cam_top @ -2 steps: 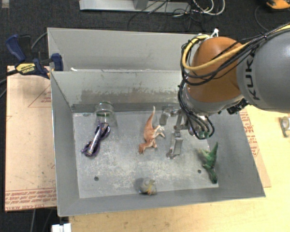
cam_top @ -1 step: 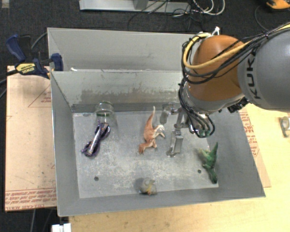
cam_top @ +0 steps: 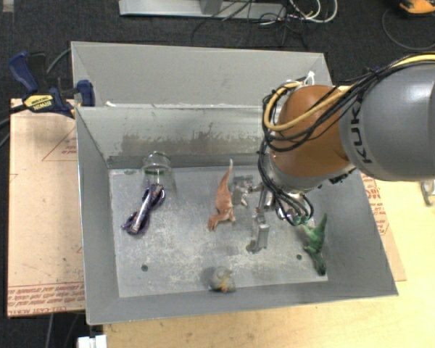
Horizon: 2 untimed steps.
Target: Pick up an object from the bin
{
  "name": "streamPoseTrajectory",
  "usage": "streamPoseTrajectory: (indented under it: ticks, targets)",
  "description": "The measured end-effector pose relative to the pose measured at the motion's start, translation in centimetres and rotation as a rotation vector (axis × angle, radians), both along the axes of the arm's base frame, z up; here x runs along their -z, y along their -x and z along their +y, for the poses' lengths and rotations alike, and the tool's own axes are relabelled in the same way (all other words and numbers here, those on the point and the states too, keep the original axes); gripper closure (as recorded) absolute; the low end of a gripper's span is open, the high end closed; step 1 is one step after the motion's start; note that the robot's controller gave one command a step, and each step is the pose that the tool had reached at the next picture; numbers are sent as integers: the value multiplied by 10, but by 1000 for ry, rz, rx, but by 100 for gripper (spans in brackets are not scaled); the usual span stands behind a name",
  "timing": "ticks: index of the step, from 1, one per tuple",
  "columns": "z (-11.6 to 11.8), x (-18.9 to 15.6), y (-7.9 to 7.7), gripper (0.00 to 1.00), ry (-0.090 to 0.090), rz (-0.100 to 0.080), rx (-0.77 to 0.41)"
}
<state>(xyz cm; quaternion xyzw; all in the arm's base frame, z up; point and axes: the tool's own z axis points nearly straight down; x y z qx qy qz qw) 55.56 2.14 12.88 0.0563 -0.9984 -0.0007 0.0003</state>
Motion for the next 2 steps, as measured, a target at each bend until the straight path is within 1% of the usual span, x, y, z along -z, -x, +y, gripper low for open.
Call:
streamPoseTrajectory:
  ticks: [1,2]
  targets:
    - [6,55,-42,0,1,-16,-113]
    - [52,55,-34,100,-5,-11,-113]
